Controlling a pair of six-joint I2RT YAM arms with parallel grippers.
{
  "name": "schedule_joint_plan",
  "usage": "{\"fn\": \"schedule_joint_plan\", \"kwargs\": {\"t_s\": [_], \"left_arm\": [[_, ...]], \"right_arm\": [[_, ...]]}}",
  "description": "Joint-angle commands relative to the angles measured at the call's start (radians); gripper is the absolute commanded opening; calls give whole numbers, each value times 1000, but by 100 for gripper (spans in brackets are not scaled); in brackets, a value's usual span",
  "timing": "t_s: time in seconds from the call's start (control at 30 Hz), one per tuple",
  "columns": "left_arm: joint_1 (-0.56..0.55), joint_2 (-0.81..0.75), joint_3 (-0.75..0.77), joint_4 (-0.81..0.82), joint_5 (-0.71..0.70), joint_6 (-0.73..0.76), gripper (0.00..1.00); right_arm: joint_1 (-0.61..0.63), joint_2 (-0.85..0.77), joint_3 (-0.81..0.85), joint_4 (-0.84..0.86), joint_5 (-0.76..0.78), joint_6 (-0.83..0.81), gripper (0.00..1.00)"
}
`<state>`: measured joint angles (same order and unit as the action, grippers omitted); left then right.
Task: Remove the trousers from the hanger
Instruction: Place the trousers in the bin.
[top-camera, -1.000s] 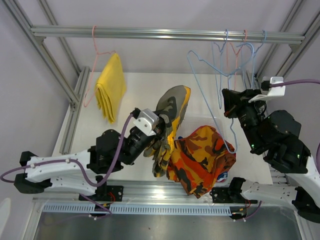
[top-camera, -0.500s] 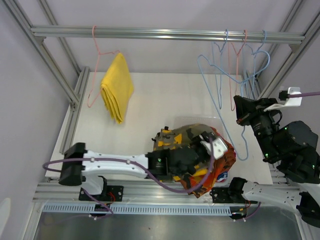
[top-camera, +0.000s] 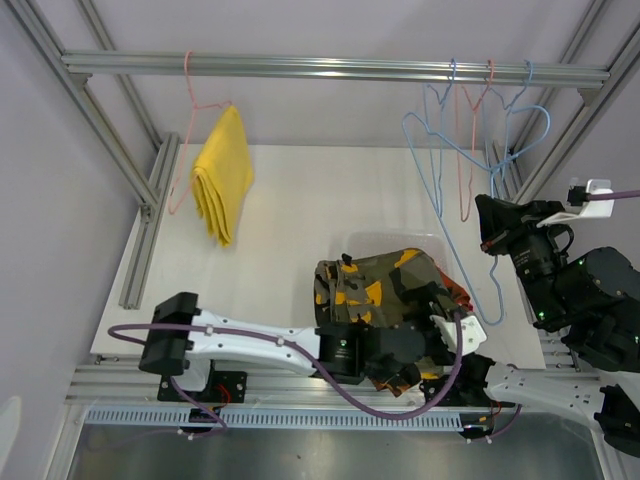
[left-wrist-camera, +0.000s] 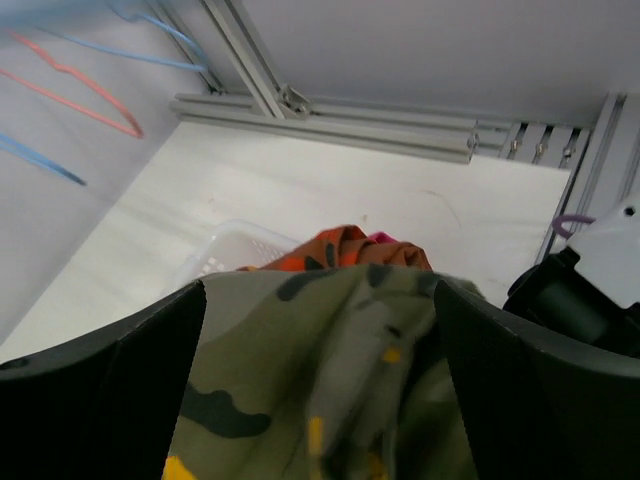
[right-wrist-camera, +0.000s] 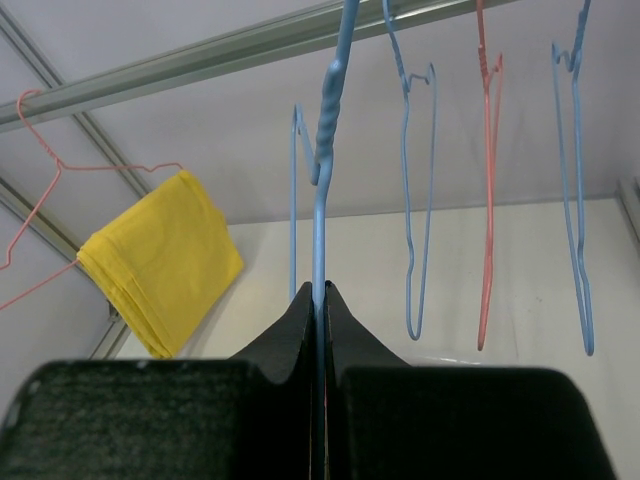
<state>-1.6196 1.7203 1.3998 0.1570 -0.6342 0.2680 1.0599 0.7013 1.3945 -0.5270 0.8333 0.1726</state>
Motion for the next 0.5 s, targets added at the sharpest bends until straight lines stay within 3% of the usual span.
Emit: {"fn": "schedule_joint_plan", "kwargs": {"t_s": [0.0,0.13,0.3,0.4,0.47], "left_arm": [[-14,-146,63,-35,-12,-36,99],[-13,-116,146,-207,-39,-67,99],[-13,-113,202,-449,-45,-248,100],[-14,-175,132,-436,-79,-311,99],[-10,-215,76,-346,-110,-317,99]], "right_arm": [[-3,-5,-9,25,9,2,0],[-3,-5,-20,39,0,13,0],[-1,-11,-29,42,-5,22,0],[-3,-17,-41,54,-5,25,0],[-1,-20,-43,59,-14,28,0]]}}
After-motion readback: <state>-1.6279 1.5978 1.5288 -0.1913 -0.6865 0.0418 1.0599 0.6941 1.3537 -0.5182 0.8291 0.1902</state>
